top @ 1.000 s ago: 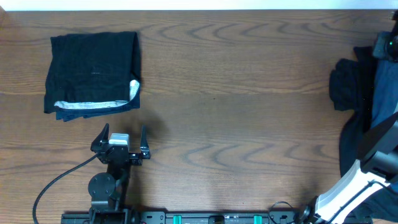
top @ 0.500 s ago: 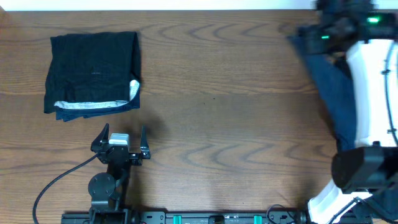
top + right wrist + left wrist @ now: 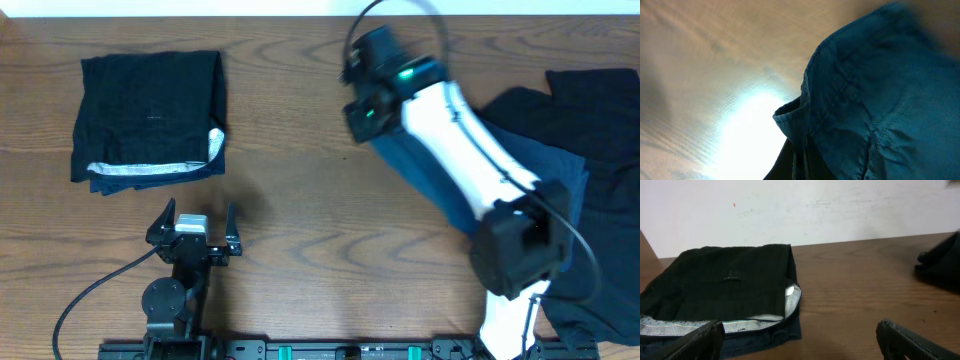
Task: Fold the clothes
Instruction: 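Drag the blue denim shorts leftward and lay them flat mid-table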
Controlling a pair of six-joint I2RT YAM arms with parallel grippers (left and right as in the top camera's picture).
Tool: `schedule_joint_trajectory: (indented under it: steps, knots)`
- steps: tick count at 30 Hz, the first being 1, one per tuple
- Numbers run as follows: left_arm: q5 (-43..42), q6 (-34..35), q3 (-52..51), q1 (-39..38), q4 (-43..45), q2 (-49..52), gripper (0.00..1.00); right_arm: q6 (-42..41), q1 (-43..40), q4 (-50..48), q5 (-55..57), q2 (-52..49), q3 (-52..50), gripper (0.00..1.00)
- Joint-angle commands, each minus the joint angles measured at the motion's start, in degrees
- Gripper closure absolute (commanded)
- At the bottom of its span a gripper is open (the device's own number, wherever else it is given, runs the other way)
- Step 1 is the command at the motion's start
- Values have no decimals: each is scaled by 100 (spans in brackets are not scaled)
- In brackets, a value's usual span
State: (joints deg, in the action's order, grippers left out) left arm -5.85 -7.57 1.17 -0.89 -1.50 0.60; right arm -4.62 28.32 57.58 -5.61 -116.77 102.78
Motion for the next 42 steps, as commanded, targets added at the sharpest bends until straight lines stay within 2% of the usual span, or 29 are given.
schedule_joint_trajectory:
  steps: [1,13,29,30,31,32,33,37,42]
  knots:
    - [-120,-52,-94,-22,-192,-33,2,-280,439,-131,-107,-166,-46,99]
    - [-120,-52,-94,-22,-192,-33,2,-330,1217,-280,-120,-800,-52,99]
    - [-120,-52,-94,-22,-192,-33,2,-326,1943,-605,-431,-839,-52,98]
    - [-120,-52,-94,-22,-192,-33,2,-323,1956,-623,-431,-839,-52,96]
    - [-120,-52,-94,-22,-192,-33,2,-306,1961,-649,-431,-837,-50,85]
    - [-120,-52,-94,-22,-192,-31,2,-221,1958,-645,-431,-822,-31,68]
    - [-120,-52,-94,-22,-192,-31,2,-144,1937,-608,-431,-796,-2,63]
    - [-120,-52,-94,-22,-192,-31,2,-125,1683,-308,-431,-522,247,53]
    - [-120,-52,-94,-22,-192,-33,2,-66,966,236,-208,223,437,52]
